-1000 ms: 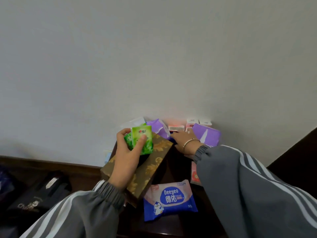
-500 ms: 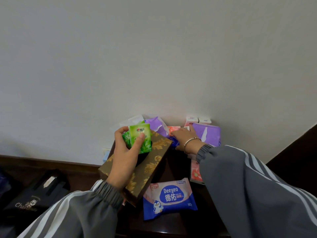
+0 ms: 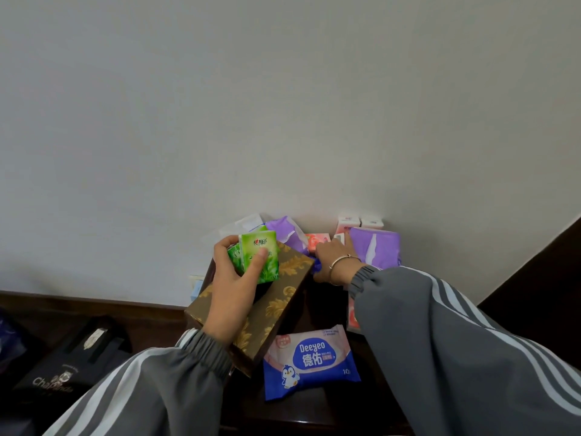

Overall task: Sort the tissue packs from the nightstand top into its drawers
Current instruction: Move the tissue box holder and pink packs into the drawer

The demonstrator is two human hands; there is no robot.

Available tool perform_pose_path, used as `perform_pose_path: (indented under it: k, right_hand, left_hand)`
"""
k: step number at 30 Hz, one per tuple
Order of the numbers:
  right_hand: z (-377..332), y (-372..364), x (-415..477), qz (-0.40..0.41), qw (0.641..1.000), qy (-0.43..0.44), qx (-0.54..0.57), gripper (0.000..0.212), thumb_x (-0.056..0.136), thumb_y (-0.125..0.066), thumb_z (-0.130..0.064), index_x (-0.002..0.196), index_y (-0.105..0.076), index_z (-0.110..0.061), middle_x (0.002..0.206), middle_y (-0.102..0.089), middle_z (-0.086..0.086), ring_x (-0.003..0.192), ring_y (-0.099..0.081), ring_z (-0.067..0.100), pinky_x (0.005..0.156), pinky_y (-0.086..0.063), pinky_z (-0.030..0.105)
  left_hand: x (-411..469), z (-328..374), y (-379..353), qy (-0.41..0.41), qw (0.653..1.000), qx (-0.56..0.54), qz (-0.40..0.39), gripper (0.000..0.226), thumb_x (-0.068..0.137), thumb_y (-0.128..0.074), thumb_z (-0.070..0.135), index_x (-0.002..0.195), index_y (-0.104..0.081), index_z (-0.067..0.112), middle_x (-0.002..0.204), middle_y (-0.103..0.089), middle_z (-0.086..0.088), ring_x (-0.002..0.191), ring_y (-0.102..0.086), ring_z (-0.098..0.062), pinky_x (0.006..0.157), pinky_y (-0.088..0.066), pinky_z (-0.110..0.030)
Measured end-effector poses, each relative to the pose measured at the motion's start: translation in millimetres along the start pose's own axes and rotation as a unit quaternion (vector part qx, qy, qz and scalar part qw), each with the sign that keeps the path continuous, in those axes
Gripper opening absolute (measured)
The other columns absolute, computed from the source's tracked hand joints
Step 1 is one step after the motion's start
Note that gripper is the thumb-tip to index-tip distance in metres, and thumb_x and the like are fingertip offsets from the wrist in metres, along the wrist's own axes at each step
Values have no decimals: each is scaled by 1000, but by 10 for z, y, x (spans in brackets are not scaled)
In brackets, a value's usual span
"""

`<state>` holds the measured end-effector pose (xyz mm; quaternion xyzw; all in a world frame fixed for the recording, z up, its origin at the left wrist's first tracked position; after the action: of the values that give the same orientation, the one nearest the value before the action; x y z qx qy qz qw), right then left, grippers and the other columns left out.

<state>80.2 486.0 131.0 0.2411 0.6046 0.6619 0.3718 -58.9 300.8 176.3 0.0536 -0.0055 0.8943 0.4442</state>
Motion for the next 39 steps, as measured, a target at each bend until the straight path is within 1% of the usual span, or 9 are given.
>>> perform_pose_path:
  k: [6, 12, 18, 23, 26, 29, 31, 36, 39]
  right_hand:
    - [-44, 72, -92, -24, 1000, 7, -1, 59, 71, -67, -56, 116, -52, -22, 115, -61, 8, 114, -50, 32, 103, -27, 52]
    - [-90, -44, -218, -25, 999, -13, -17, 67, 74, -67, -48, 131, -43, -21, 133, -50, 7, 131, -35, 31, 115, -2, 56]
    - [-51, 219, -381, 3, 999, -46, 10, 62, 74, -64, -50, 124, -49, -15, 130, -47, 12, 125, -40, 33, 108, -25, 50]
    - [223, 387, -836, 16, 970, -131, 206, 67, 75, -68, -40, 126, -44, -5, 123, -46, 17, 97, -56, 32, 72, -39, 29]
    - [476, 319, -1154, 38, 871, -231, 432, 48, 77, -70, -31, 109, -59, 3, 93, -55, 12, 80, -57, 26, 65, -43, 26]
    - [358, 37, -1397, 2, 614, -274, 740, 43, 80, -68, -22, 115, -58, 2, 83, -63, 7, 72, -63, 16, 59, -48, 21]
    - [115, -81, -1482, -26, 490, -253, 834, 45, 82, -65, -31, 120, -53, -10, 100, -63, 8, 84, -64, 18, 74, -46, 26]
    - [-454, -161, -1474, -42, 425, -221, 876, 47, 81, -56, -49, 116, -55, -19, 118, -58, 7, 99, -55, 19, 105, -30, 40]
    - [-679, -89, -1452, -39, 428, -209, 878, 42, 80, -55, -52, 110, -59, -23, 112, -63, 0, 108, -55, 17, 103, -32, 40]
  left_hand:
    - [-28, 44, -24, 4, 1000, 10, -4, 40, 85, -62, 47, 115, -35, 45, 111, -59, 14, 91, -64, 4, 70, -51, -17]
    - [-33, 20, -39, 5, 1000, 7, -1, 41, 83, -63, 49, 114, -36, 47, 109, -59, 15, 93, -65, 0, 74, -53, -20]
    - [-14, -9, -34, 5, 1000, 13, 5, 40, 84, -63, 50, 113, -36, 48, 109, -59, 14, 90, -63, 8, 65, -51, -11]
    - [17, -29, 6, 26, 1000, 0, 14, 53, 81, -67, 50, 123, -38, 40, 118, -58, 8, 104, -62, -7, 84, -52, -27]
    - [83, 5, 73, 77, 995, -52, 22, 66, 82, -71, 39, 135, -39, 18, 124, -58, -7, 110, -62, -21, 96, -51, -42]
    - [138, 187, 226, 79, 991, -104, 1, 38, 86, -68, 29, 112, -61, 2, 98, -70, -15, 81, -70, -21, 70, -59, -33]
    - [144, 236, 403, 81, 990, -118, -4, 24, 90, -63, 26, 90, -67, 3, 81, -70, -14, 63, -66, -17, 53, -54, -25]
    - [-38, -66, 656, 171, 975, -140, -8, 29, 93, -57, 29, 90, -64, 1, 66, -73, -4, 54, -68, -8, 47, -51, -16]
    - [-183, -194, 563, 237, 948, -203, -63, 35, 94, -51, 35, 97, -65, 4, 75, -76, -9, 59, -71, -15, 46, -53, -21]
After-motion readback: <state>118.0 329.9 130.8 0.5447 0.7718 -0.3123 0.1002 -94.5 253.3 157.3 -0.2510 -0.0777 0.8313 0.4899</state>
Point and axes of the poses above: each hand's wrist, its own x-axis towards the middle knuckle, its own y-axis out of the back of the hand, z = x × y, the point moved 9 cm from there along x, towards the middle knuckle
